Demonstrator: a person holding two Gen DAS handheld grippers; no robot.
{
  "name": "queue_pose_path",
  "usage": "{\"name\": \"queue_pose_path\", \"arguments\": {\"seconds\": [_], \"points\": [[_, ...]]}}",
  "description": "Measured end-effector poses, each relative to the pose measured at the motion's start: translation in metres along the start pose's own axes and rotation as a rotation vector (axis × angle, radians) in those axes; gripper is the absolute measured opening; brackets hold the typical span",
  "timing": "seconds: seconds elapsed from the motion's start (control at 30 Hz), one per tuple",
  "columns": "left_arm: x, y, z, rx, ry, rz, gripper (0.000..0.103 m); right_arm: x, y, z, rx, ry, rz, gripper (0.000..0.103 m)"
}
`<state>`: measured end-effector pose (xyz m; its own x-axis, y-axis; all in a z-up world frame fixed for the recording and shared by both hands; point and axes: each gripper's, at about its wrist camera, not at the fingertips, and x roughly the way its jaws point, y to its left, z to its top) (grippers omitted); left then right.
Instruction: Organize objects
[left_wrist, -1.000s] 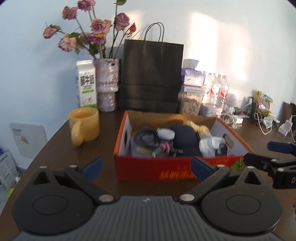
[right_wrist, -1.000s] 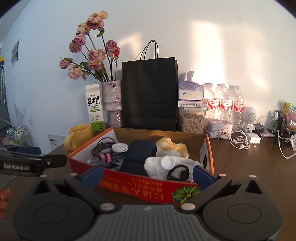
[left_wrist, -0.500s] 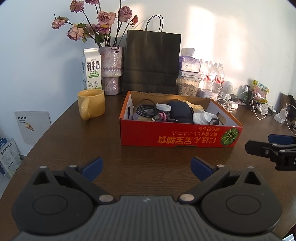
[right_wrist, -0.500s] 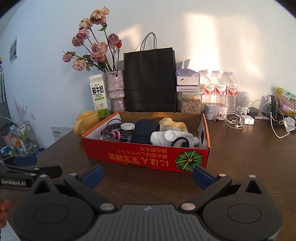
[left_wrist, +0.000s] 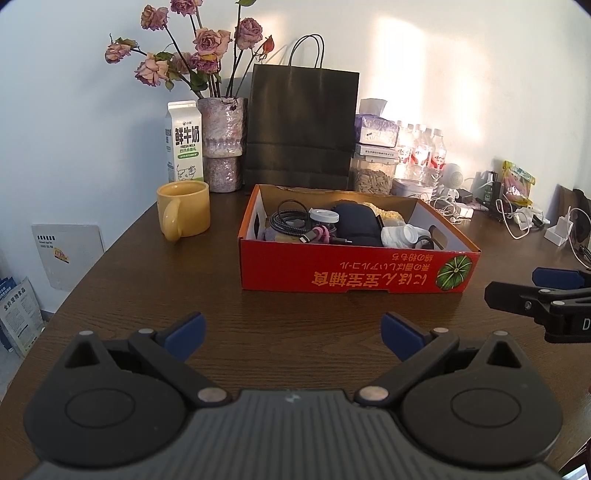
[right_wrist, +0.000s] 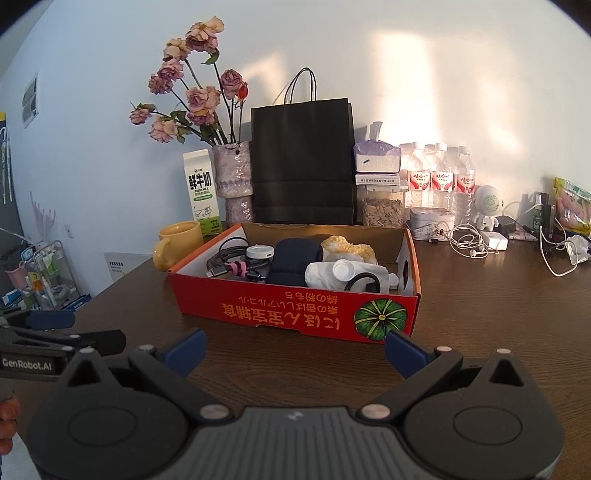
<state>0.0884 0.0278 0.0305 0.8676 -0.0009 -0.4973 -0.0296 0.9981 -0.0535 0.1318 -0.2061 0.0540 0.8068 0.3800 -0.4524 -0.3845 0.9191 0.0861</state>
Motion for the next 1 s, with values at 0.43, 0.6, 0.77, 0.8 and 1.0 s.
{"name": "queue_pose_path", "arguments": {"seconds": [0.43,0.6,0.77,0.8,1.0], "points": [[-0.0009,-0.0014,-0.0003,-0.001,0.001,-0.002,0.103,0.0002,0.0001,-0.0003,0.0,0.0,0.0,0.103],[-0.0015,-0.0021,-0.0004,0.001,-0.003,-0.002,0.103,-0.0001,0.0004,-0.0004,0.0,0.0,-0.001,0.103],[-0.0019,-0.0032,-0.0009,-0.001,-0.006,0.002,0.103,0.0004,-0.0001,-0.0002,0.0,0.0,0.0,0.103],[-0.0018,-0.0029,-0.0011,-0.004,-0.007,0.003,0.103,-0.0001,0.0002,-0.0004,0.0,0.001,0.0,0.103],[-0.0014,-0.0032,-0.0029,0.0,-0.001,0.0,0.103,0.0015,0.0035,-0.0055,-0.003,0.006,0.004,0.103]]}}
